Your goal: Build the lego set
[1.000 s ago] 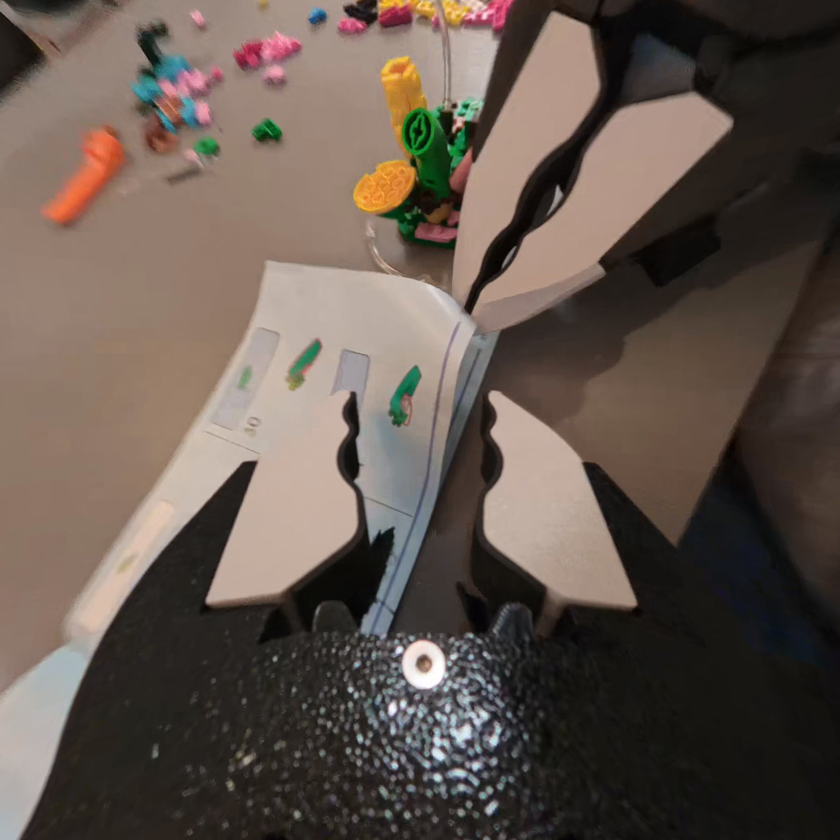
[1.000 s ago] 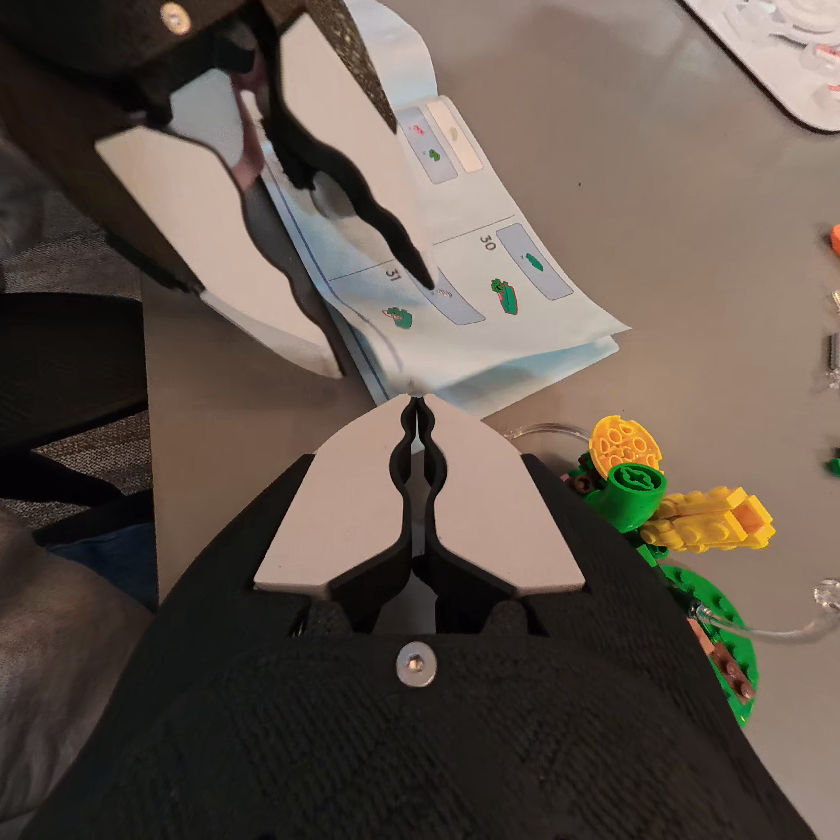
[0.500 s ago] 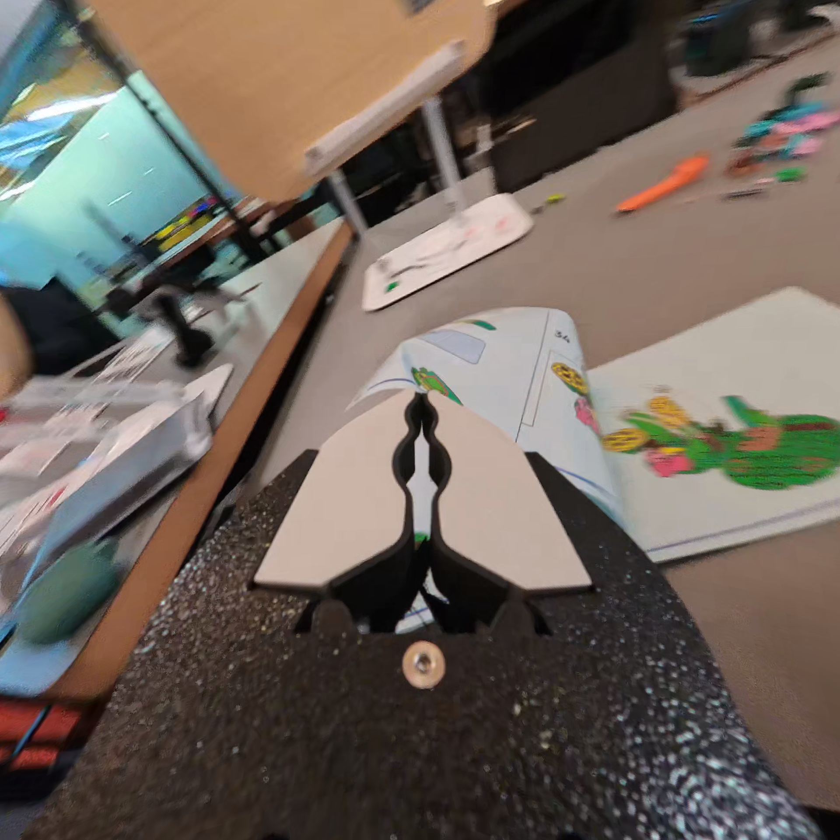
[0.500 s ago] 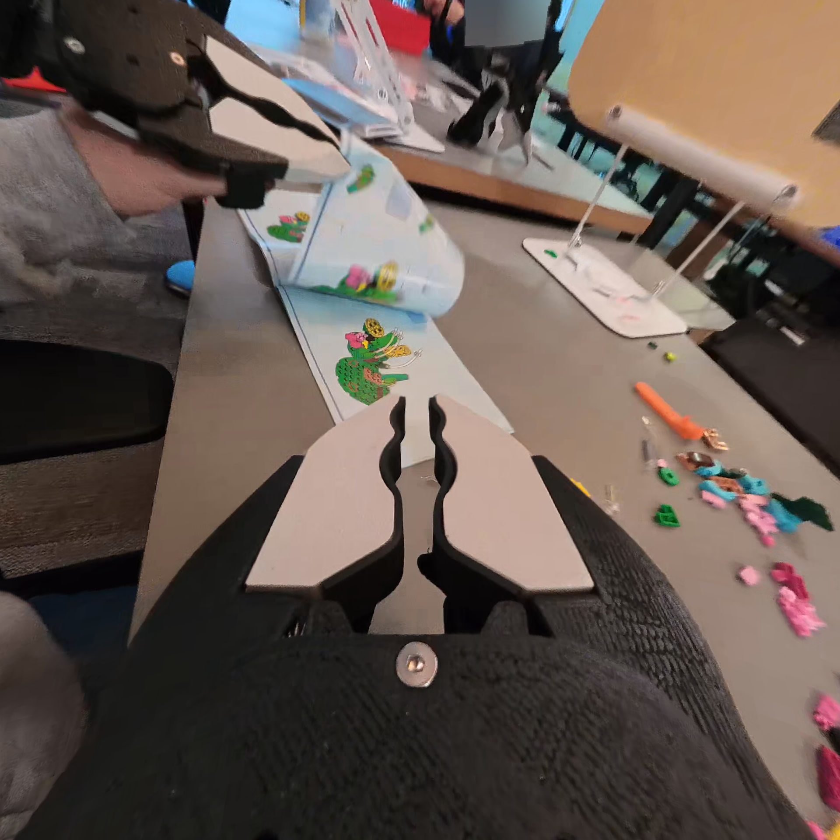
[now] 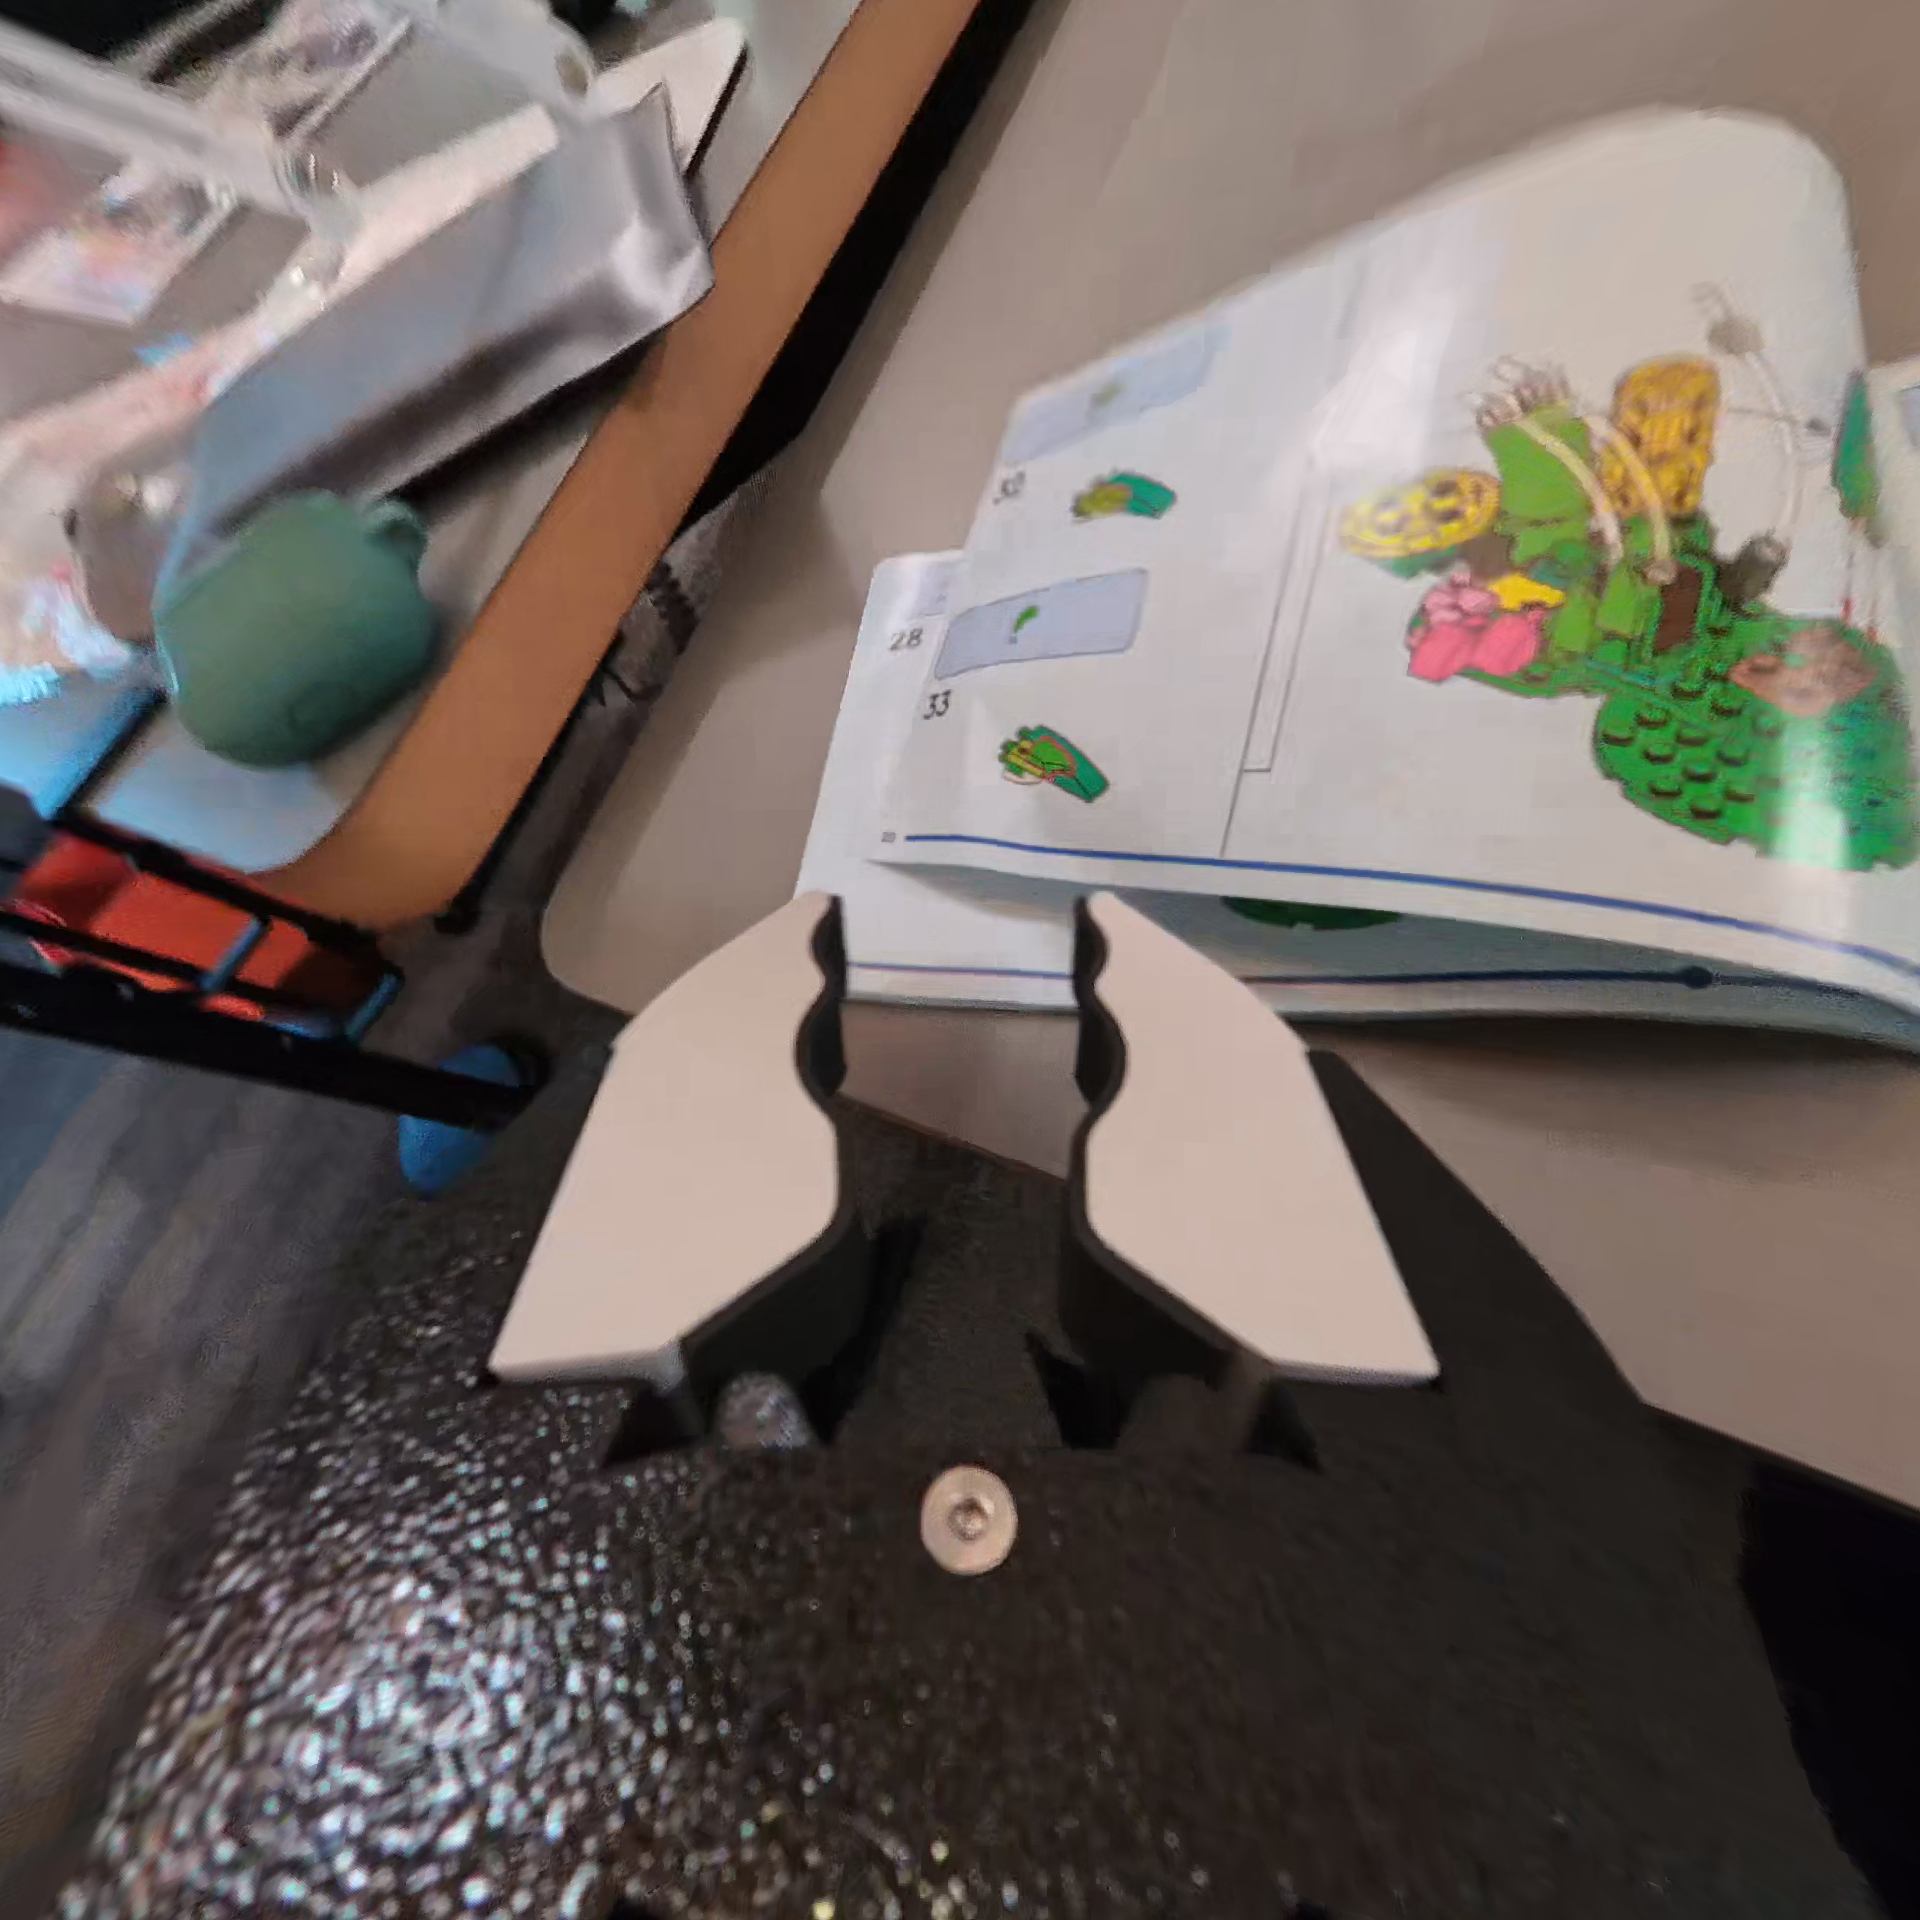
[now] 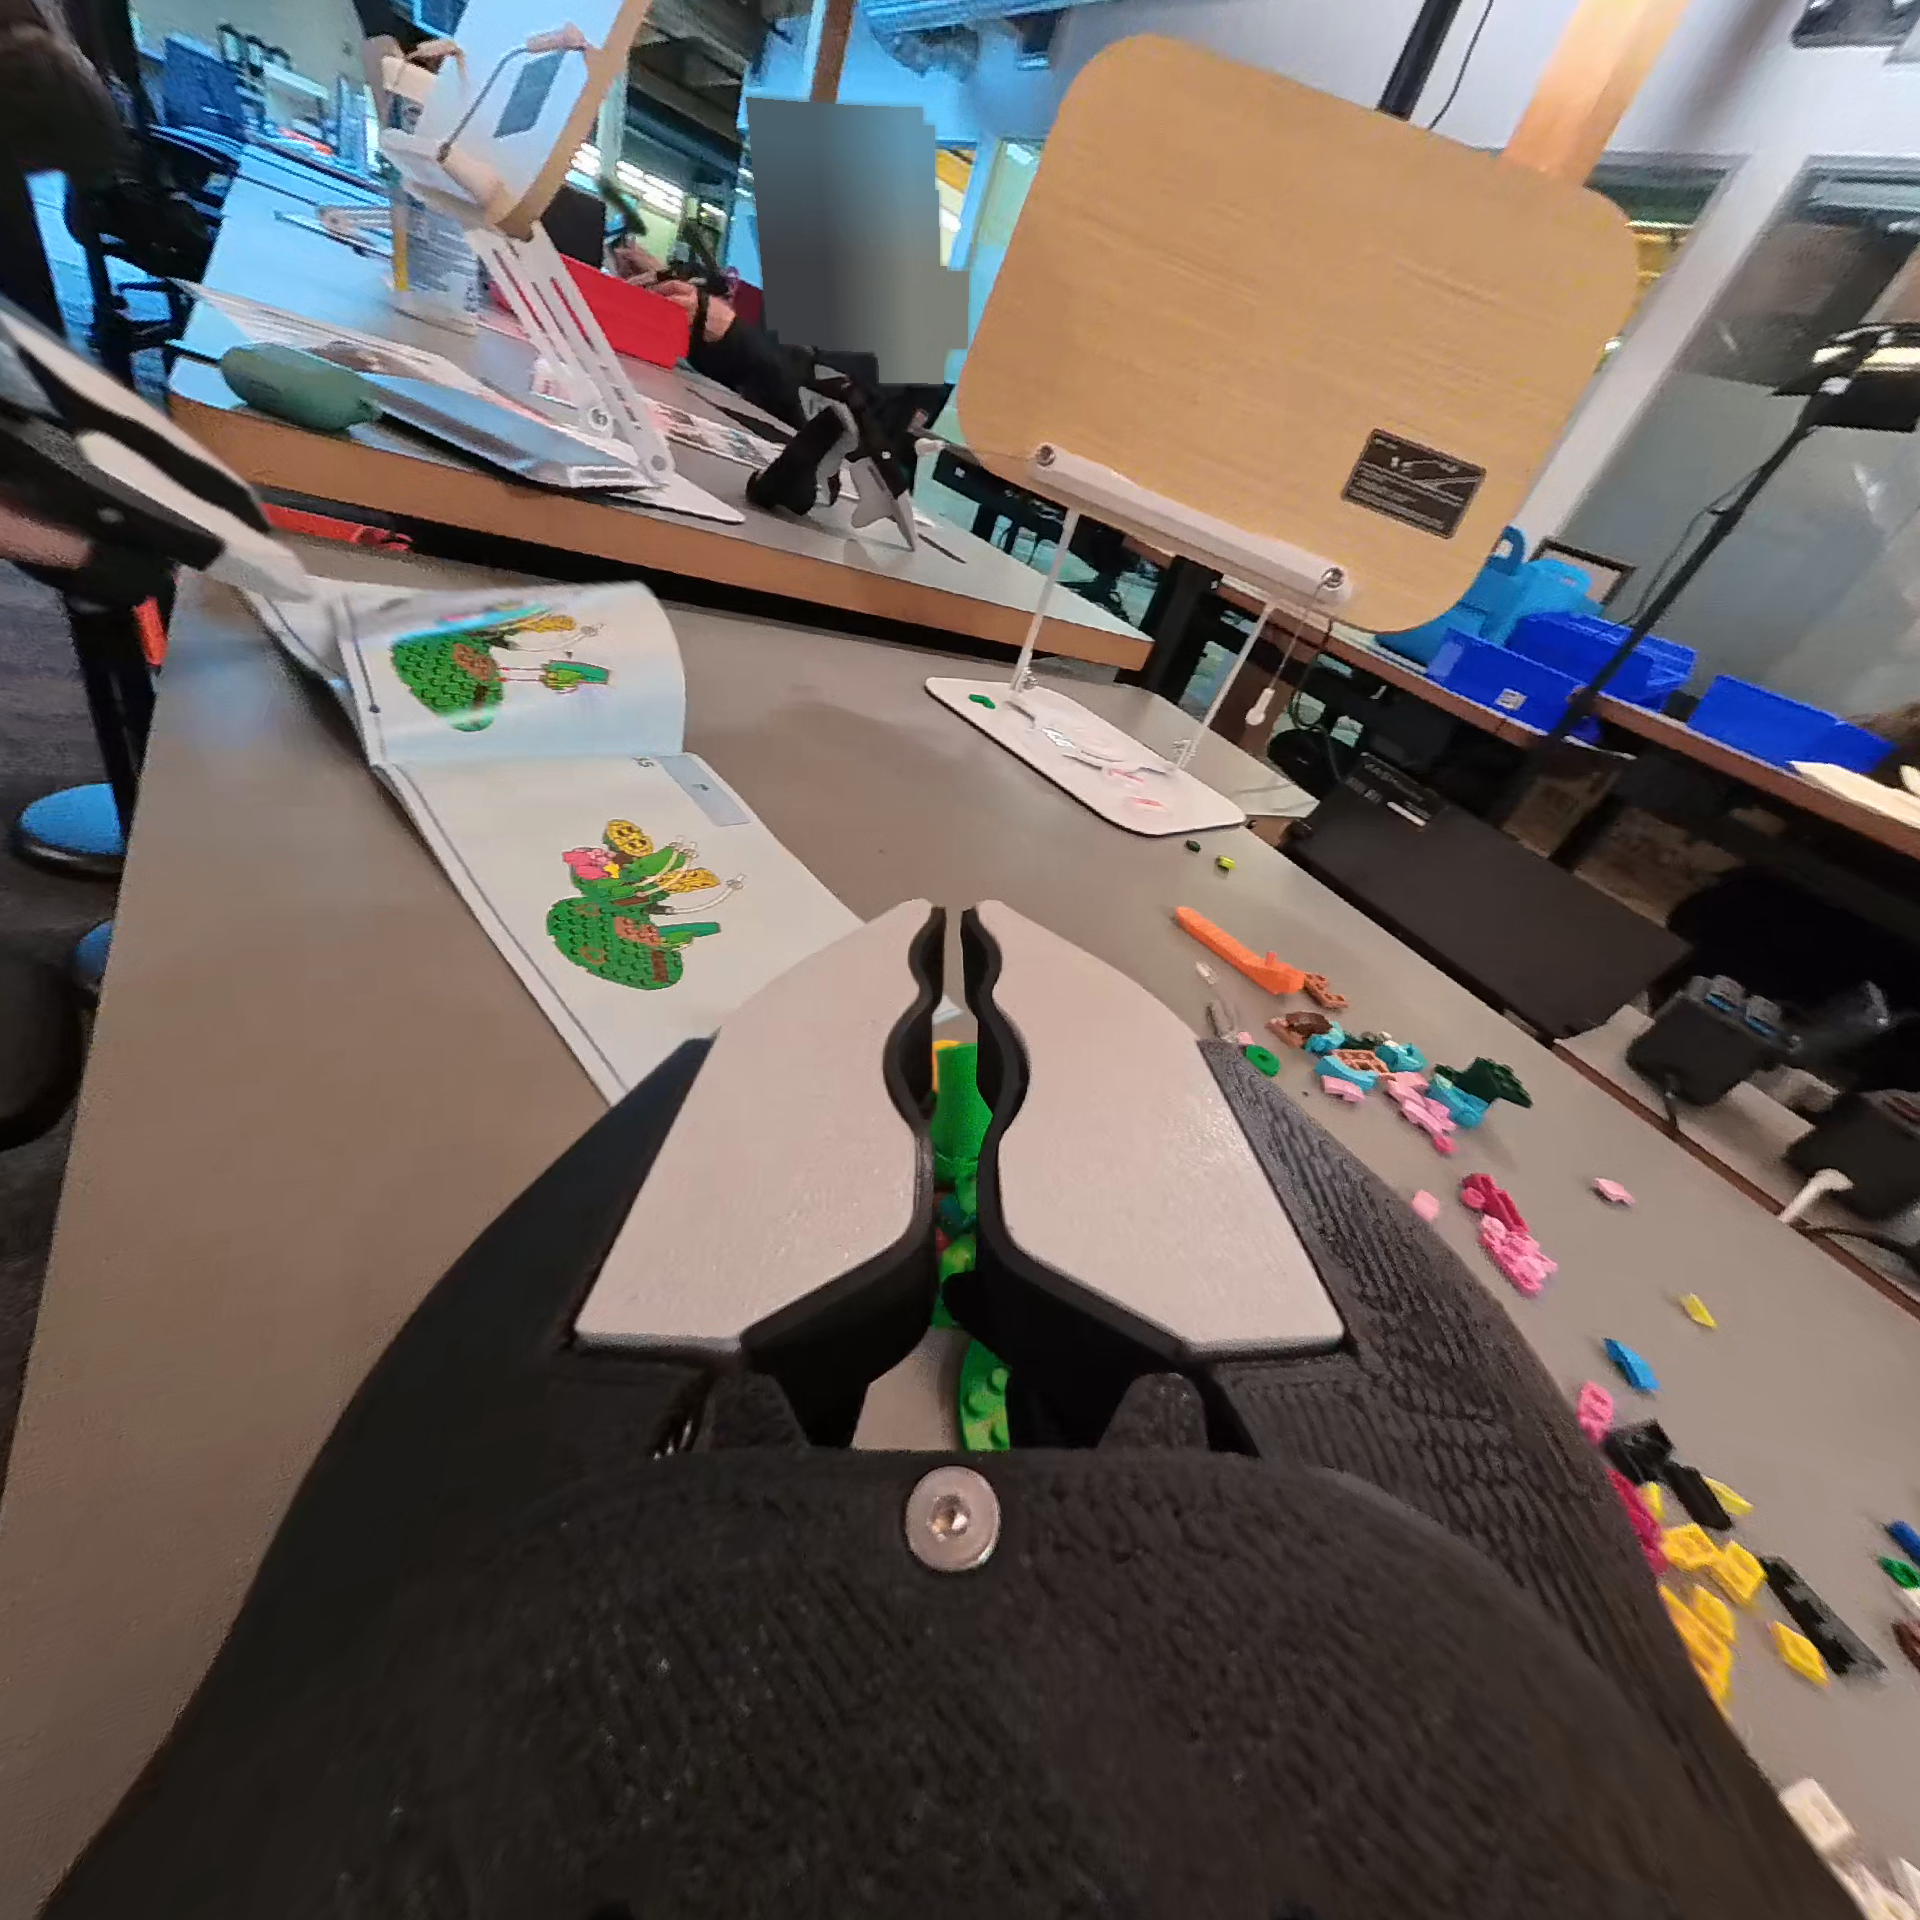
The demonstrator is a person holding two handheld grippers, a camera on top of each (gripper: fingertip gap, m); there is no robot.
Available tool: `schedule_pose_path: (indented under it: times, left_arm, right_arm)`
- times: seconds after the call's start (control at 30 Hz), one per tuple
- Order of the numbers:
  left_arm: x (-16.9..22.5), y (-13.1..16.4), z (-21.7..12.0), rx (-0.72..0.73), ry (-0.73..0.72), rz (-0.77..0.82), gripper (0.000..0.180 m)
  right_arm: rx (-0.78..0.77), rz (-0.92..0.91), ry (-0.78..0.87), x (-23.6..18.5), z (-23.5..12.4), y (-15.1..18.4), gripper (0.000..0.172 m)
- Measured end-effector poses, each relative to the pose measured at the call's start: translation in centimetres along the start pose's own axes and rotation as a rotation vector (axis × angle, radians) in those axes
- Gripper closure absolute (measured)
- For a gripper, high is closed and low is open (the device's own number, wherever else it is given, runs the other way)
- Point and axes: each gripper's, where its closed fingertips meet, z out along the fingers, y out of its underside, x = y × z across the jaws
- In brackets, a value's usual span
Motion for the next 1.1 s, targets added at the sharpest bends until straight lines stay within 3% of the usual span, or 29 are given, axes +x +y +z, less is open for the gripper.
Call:
schedule_pose_path:
  times: [0.1, 0.23, 0.33, 0.47, 0.7, 0.8, 0.93, 1.1]
  left_arm:
    - [-0.9, -0.2, -0.5, 0.013, 0.049, -0.182, 0.124]
    - [0.4, -3.8, -2.1, 0.226, 0.221, -0.312, 0.113]
    - [3.1, -5.4, -2.7, 0.294, 0.379, -0.306, 0.13]
    - [5.8, -4.4, -1.1, 0.188, 0.464, -0.277, 0.139]
    - [2.4, 0.3, 1.4, -0.071, 0.182, -0.225, 0.148]
    - [0.6, 1.1, 1.2, -0.093, 0.097, -0.256, 0.152]
    - [-2.3, -3.0, -1.7, 0.198, -0.019, -0.284, 0.172]
    - [0.7, -6.9, -5.3, 0.445, 0.109, -0.474, 0.168]
  right_arm:
    - [0.009, 0.013, 0.005, 0.1, 0.0, -0.1, 0.171]
    - [0.018, 0.028, 0.004, 0.2, -0.1, -0.2, 0.172]
    - [0.023, 0.028, 0.0, 0.1, -0.1, -0.3, 0.172]
    - [0.014, 0.03, -0.014, -0.2, -0.1, -0.1, 0.172]
    - [0.019, 0.032, -0.029, -0.4, -0.1, -0.2, 0.172]
    - [0.019, 0.031, -0.029, -0.4, -0.1, -0.2, 0.171]
    - [0.028, 0.038, -0.023, -0.3, -0.2, -0.3, 0.172]
    - [0.058, 0.067, -0.028, -0.3, -0.3, -0.8, 0.171]
